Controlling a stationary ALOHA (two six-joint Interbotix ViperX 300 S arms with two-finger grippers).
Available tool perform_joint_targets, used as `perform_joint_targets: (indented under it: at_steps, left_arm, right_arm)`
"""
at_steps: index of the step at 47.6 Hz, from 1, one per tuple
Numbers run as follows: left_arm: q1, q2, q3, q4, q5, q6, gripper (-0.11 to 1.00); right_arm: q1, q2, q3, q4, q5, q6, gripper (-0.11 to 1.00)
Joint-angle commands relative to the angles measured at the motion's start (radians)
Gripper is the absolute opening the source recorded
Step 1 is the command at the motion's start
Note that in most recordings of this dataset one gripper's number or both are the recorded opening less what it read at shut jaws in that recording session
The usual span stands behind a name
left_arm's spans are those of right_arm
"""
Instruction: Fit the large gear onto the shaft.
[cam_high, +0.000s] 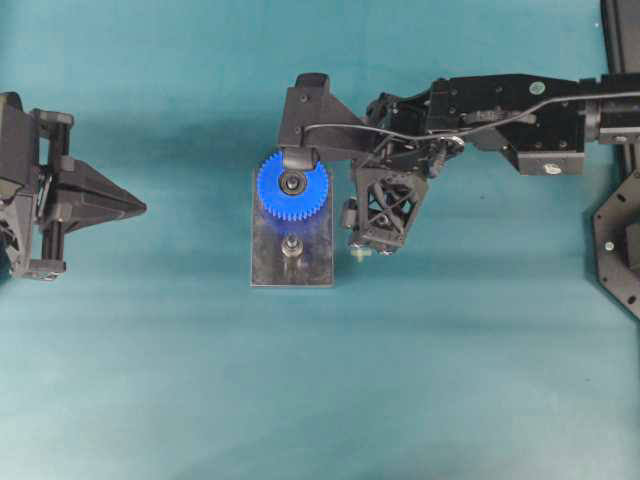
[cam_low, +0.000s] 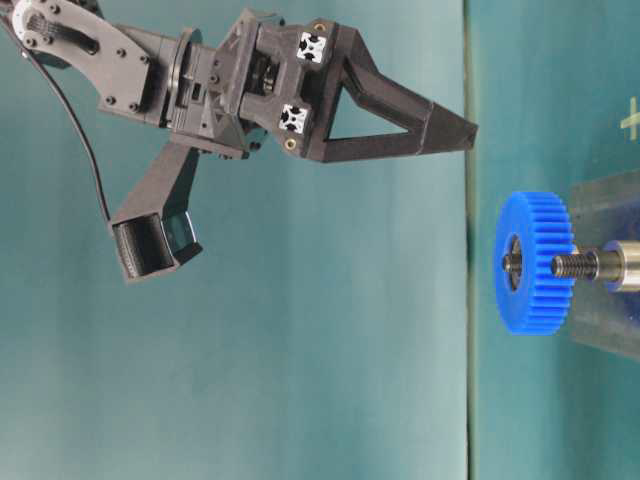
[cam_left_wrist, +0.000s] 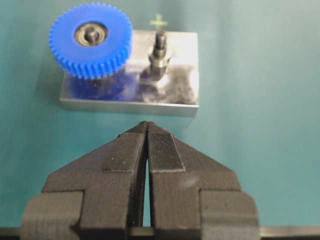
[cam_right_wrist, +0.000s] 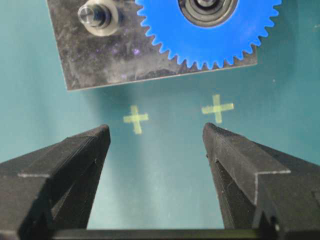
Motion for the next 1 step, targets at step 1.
perform_joint_targets:
  at_steps: [1]
  left_arm:
    - [0.0,0.0,-0.011,0.003,-0.006,0.002,0.0]
  right_arm:
    - [0.005,-0.031,-0.009,0.002,-0.006,0.003,0.79]
